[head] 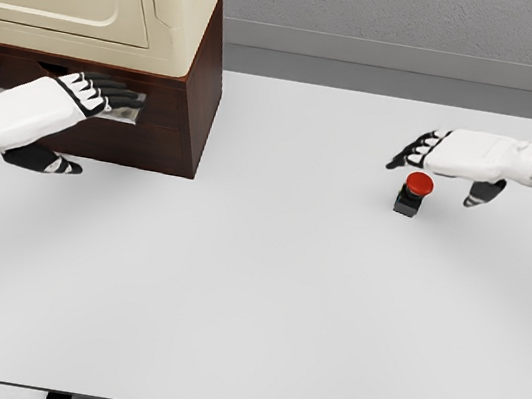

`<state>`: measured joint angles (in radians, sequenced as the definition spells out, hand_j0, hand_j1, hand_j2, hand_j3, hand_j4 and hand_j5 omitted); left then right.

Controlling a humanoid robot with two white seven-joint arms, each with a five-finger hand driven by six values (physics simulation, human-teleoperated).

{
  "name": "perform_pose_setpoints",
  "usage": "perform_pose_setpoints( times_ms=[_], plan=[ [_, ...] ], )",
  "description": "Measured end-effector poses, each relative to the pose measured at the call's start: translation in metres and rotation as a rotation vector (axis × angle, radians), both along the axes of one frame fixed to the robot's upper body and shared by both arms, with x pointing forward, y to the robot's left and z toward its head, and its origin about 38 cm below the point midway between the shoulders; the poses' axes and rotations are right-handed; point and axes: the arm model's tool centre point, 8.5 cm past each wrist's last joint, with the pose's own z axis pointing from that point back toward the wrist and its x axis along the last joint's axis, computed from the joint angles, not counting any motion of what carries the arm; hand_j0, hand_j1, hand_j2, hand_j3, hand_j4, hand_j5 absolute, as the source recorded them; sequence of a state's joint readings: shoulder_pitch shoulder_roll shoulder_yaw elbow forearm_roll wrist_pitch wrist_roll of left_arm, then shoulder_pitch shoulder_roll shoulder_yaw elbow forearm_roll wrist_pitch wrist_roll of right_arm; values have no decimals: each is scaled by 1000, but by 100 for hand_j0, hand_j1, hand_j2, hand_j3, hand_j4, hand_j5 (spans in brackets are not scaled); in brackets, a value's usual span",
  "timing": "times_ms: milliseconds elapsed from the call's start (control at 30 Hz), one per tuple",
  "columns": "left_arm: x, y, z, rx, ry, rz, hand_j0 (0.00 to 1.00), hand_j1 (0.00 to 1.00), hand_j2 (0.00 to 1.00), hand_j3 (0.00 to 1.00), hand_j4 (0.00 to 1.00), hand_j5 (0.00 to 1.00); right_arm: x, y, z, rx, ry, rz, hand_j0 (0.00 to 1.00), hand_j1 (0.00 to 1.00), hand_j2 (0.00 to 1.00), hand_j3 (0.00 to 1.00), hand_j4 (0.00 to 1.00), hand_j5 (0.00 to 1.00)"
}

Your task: Open the cabinet drawer with left arm, and place a switch into the drawer with right arm

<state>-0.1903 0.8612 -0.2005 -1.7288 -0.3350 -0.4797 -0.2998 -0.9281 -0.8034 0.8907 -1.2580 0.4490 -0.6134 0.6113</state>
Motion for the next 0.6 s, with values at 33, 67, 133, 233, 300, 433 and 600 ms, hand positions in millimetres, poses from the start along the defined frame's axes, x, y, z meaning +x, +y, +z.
perform_pose_setpoints(
  times_ms=[33,67,133,233,300,433,600],
  plan=[
    [-1,0,-3,-1,8,1,100,100,100,100,100,100,2,0,-4,-4,6,-7,100,100,100,100,100,100],
    [-1,1,-4,-1,10,2,100,100,100,100,100,100,3,0,-6,-6,10,-12,100,100,100,100,100,100],
    [-1,1,-4,-2,12,3,100,100,100,100,100,100,7,1,-7,-7,10,-16,100,100,100,100,100,100],
    [-5,2,-10,-4,27,5,100,100,100,100,100,100,9,7,-11,-5,17,-10,100,100,100,100,100,100],
    [-6,3,-12,-5,32,7,100,100,100,100,100,100,9,10,-13,-5,19,-5,100,100,100,100,100,100],
    [-7,5,-11,-9,32,8,100,100,100,100,100,100,9,15,-17,-15,28,6,100,100,100,100,100,100],
    [-14,7,-21,-26,60,13,100,100,100,100,100,100,9,18,-19,-25,34,16,100,100,100,100,100,100]
  ],
)
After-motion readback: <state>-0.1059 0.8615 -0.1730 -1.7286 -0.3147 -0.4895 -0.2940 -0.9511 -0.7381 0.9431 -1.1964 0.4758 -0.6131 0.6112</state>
